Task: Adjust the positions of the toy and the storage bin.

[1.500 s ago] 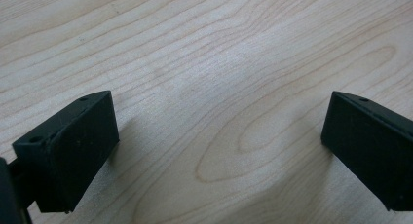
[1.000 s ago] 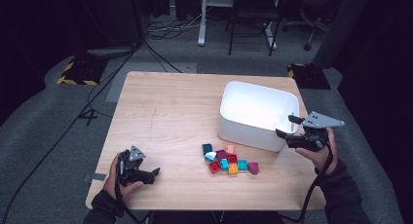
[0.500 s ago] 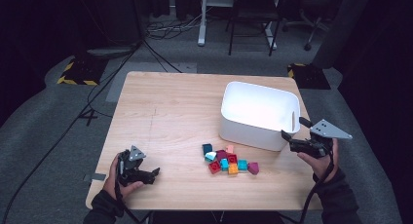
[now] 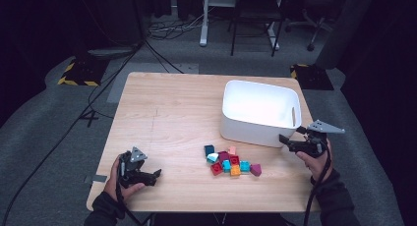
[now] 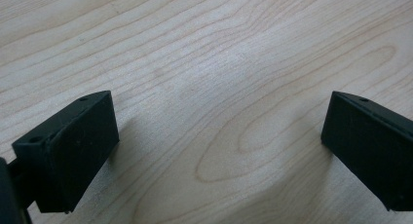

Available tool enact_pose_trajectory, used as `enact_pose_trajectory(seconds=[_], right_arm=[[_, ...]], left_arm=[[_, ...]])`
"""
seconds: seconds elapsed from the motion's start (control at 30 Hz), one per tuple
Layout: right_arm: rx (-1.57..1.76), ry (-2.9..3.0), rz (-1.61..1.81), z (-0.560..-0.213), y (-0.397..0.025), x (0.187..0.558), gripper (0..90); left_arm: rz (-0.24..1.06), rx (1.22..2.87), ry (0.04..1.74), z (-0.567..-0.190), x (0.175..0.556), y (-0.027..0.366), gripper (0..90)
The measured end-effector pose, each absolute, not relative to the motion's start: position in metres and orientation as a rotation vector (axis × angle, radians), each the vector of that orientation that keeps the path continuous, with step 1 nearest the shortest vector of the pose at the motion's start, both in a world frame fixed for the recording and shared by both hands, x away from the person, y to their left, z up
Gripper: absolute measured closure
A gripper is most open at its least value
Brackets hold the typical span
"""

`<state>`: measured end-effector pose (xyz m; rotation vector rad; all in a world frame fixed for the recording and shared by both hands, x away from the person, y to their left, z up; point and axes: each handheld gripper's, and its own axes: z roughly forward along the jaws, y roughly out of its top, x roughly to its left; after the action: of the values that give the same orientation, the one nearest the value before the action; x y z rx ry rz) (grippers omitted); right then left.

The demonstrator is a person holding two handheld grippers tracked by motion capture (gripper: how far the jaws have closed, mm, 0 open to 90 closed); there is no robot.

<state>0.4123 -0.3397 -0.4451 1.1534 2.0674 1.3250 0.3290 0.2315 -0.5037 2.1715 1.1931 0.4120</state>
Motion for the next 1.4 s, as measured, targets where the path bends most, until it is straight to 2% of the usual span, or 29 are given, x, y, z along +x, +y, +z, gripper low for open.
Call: enact_pose_trajectory(seconds=[0.27, 0.47, 0.7, 1.0, 1.4], right_arm=[[1.096, 2.146, 1.249, -0.452, -0.323, 0.414, 20.9], [1.119, 2.211, 1.234, -0.464, -0.333, 0.405, 22.7], [1.04, 2.341, 1.165, -0.484, -0.333, 0.381, 23.8], [0.839, 2.522, 1.112, -0.502, -0.308, 0.351, 24.4], [0.86, 2.498, 1.117, -0.503, -0.303, 0.347, 22.0]], left_arm=[[0.424, 2.16, 1.195, -0.505, 0.329, 0.231, 0.4], [0.426, 2.163, 1.191, -0.504, 0.328, 0.231, 0.5], [0.408, 2.195, 1.127, -0.504, 0.323, 0.227, 0.5], [0.38, 2.203, 1.104, -0.504, 0.323, 0.226, 0.4], [0.391, 2.213, 1.094, -0.504, 0.323, 0.227, 0.5]])
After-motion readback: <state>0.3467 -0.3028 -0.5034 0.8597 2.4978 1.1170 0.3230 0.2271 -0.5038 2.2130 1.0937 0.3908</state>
